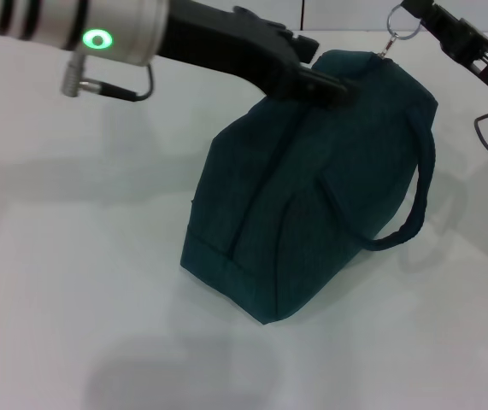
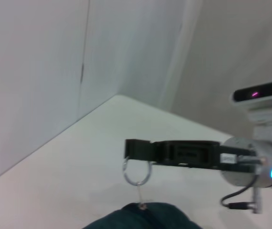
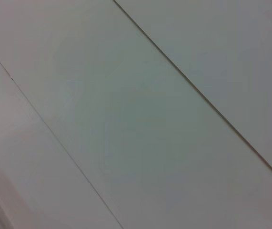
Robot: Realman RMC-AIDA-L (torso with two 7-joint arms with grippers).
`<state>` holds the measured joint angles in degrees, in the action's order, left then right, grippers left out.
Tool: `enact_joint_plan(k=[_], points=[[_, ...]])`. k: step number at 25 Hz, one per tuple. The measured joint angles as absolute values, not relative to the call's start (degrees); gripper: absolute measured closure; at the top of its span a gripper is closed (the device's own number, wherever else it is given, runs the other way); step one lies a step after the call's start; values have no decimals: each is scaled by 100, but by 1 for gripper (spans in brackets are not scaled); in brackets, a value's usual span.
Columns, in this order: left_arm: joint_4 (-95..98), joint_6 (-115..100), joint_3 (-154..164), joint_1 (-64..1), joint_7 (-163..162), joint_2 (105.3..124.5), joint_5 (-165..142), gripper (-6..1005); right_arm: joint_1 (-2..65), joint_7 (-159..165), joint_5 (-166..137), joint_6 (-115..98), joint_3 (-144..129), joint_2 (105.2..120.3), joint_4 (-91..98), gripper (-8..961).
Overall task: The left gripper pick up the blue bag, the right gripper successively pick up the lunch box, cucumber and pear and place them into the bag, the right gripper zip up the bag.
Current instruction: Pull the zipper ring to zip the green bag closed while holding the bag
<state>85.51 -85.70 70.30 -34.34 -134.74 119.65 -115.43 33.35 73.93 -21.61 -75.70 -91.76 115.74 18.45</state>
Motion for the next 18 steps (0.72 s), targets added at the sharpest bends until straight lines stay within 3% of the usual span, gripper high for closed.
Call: enact_joint_plan(k=[11, 18], points=[[8248, -8155, 7482, -3500, -14043, 11967, -12120, 194, 3331, 7391, -2161, -7564, -9176, 11575, 1845, 938], [8209, -8152, 7576, -3404, -13698, 11959, -12118, 364, 3328, 7391, -2163, -7564, -9176, 11571, 1845, 938]])
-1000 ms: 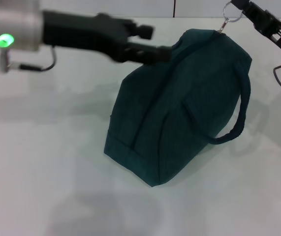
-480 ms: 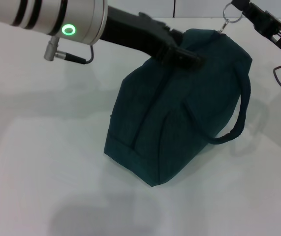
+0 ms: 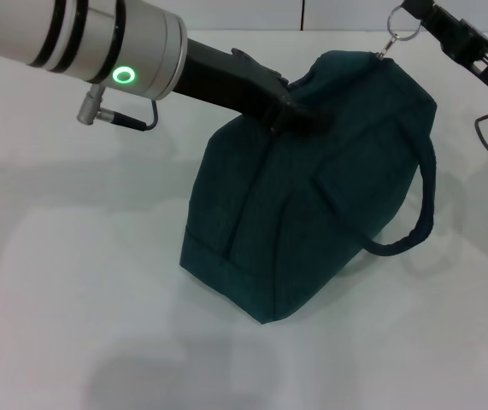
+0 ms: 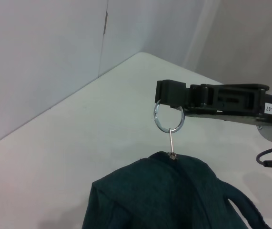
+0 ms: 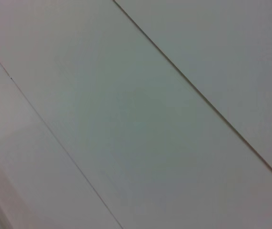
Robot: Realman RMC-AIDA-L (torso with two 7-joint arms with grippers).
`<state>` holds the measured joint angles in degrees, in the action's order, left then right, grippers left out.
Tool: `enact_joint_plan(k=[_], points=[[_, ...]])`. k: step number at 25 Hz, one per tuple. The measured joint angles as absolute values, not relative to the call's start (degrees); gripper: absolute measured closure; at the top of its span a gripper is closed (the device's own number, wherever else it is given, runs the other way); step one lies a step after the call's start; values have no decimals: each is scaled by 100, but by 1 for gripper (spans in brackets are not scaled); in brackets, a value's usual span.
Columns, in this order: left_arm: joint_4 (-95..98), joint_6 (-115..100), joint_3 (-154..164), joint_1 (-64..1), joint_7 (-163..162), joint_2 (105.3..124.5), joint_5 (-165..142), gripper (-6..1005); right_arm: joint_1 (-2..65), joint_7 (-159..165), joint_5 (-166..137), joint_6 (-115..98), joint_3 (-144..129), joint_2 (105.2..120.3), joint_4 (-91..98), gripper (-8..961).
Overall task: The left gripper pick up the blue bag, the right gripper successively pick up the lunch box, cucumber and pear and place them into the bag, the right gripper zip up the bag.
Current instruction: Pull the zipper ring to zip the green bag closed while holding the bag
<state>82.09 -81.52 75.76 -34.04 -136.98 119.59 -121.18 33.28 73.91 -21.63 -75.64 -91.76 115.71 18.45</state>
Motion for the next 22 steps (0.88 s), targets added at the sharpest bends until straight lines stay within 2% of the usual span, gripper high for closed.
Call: enact_joint_plan(k=[7, 12, 22], points=[[8173, -8138, 7571, -3366, -13503, 11973, -12074, 570, 3322, 7391, -2163, -7566, -9176, 11568, 1846, 937], [8113, -8116, 7559, -3366, -13429, 11967, -11939, 786, 3322, 7399, -2162, -7567, -9175, 11574, 1846, 937], [8118, -8074, 7538, -3347, -13297, 11958, -11727, 921, 3289, 7413, -2161, -7568, -9175, 11572, 1846, 938]])
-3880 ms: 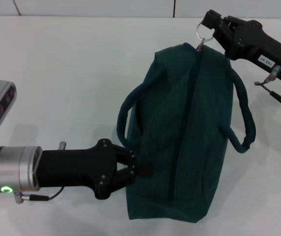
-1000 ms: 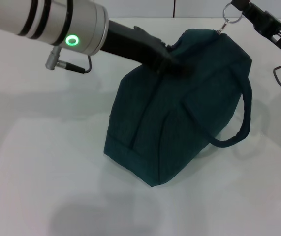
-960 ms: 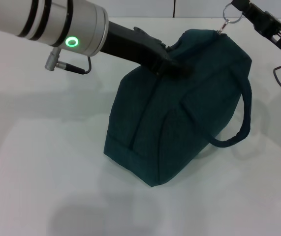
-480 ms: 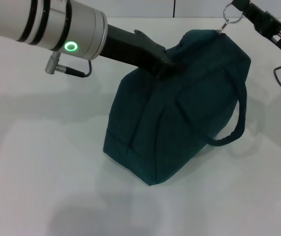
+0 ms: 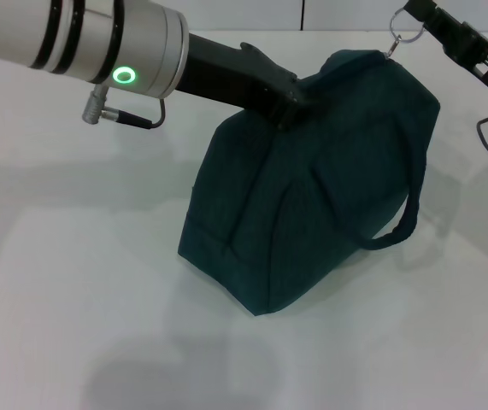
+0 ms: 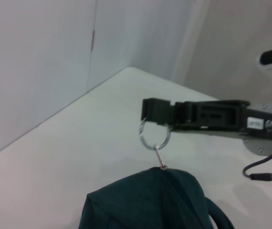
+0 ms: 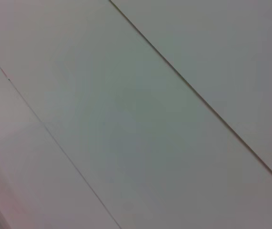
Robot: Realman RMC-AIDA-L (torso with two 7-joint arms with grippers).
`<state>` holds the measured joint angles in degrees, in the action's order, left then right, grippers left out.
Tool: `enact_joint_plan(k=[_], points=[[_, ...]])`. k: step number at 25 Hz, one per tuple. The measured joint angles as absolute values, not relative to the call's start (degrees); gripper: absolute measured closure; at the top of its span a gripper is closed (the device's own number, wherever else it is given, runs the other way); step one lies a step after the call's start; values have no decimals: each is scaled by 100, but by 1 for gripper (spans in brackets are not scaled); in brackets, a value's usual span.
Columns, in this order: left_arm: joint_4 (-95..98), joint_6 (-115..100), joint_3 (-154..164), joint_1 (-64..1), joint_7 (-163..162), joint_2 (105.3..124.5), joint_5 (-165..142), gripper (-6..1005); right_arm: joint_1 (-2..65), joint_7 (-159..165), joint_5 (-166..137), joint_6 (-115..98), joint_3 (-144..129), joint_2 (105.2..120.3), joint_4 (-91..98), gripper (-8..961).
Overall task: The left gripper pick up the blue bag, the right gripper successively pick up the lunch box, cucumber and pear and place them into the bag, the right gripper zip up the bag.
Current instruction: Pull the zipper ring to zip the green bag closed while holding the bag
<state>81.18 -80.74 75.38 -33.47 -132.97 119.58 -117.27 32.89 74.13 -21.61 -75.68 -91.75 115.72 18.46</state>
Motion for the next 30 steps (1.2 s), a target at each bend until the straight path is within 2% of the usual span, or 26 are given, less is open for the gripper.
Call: enact_joint_plan(k=[6, 30], points=[[8111, -8074, 7504, -3333, -13247, 11955, -11647, 952, 3286, 7427, -2161, -7567, -9176, 11567, 1845, 938], [8064, -8318, 6996, -3023, -12368, 11937, -10187, 954, 3134, 7436, -2089, -7087, -8788, 11541, 1338, 937]])
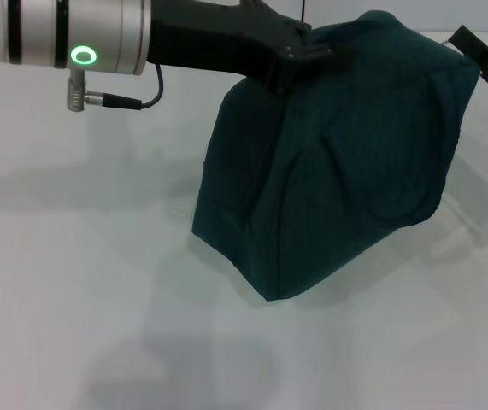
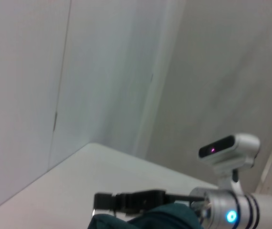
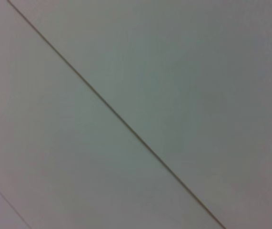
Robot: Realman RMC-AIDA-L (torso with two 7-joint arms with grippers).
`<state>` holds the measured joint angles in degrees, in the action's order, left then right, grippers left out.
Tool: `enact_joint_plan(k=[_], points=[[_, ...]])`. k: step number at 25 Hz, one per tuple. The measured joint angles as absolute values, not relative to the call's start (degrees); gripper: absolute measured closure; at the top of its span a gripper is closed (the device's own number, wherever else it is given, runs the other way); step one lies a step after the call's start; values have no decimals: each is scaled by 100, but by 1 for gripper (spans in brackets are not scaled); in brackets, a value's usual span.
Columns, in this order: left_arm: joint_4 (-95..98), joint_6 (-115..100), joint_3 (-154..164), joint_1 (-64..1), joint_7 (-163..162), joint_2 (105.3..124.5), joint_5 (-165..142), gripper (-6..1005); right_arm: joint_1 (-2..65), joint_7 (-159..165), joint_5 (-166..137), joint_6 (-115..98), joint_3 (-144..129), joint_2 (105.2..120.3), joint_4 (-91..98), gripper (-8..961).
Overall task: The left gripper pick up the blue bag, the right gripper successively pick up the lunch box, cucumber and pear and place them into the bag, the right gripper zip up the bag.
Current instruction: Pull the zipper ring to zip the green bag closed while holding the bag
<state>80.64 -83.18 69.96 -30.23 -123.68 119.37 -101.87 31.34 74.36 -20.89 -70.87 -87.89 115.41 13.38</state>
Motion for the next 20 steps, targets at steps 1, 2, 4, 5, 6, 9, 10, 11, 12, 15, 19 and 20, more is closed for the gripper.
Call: enact_joint_plan(k=[1, 2, 4, 5, 6, 9, 10, 11, 12, 15, 19, 20], points=[[8023, -8320, 6987, -3022, -12326, 11938, -10137, 954, 3130, 7436, -2093, -7031, -8789, 11540, 1336, 937], [7973, -8320, 6980, -3028, -12292, 11938, -10096, 954, 3128, 7436, -2099, -6996, -8788, 11539, 1335, 937], [7815, -8317, 6975, -3058, -12216, 11940, -10041, 954, 3124, 7436, -2113, -6978, -8789, 11539, 1336, 937], [7764, -8313, 6973, -3068, -12190, 11940, -10033, 954, 3123, 7436, -2118, -6973, -8791, 11539, 1336, 937], [7686, -8306, 6952, -3081, -12149, 11941, -10024, 954, 3123, 7435, -2121, -6968, -8791, 11539, 1336, 936], [7531, -8299, 6882, -3104, -12055, 11943, -9954, 954, 3121, 7428, -2123, -6947, -8791, 11539, 1336, 934], [7473, -8300, 6858, -3112, -12015, 11943, -9891, 955, 3120, 7423, -2125, -6920, -8791, 11539, 1335, 933], [7433, -8302, 6847, -3116, -11985, 11942, -9852, 955, 3120, 7416, -2125, -6904, -8791, 11539, 1336, 933], [7394, -8303, 6837, -3120, -11955, 11940, -9816, 955, 3119, 7413, -2126, -6896, -8791, 11539, 1336, 932], [7299, -8297, 6824, -3126, -11894, 11937, -9797, 955, 3112, 7410, -2129, -6894, -8801, 11539, 1336, 930], [7012, -8224, 6816, -3136, -11638, 11940, -9804, 955, 3037, 7338, -2127, -7082, -8800, 11535, 1352, 927], [6909, -8171, 6812, -3142, -11533, 11942, -9803, 955, 2988, 7279, -2117, -7159, -8784, 11534, 1366, 926]])
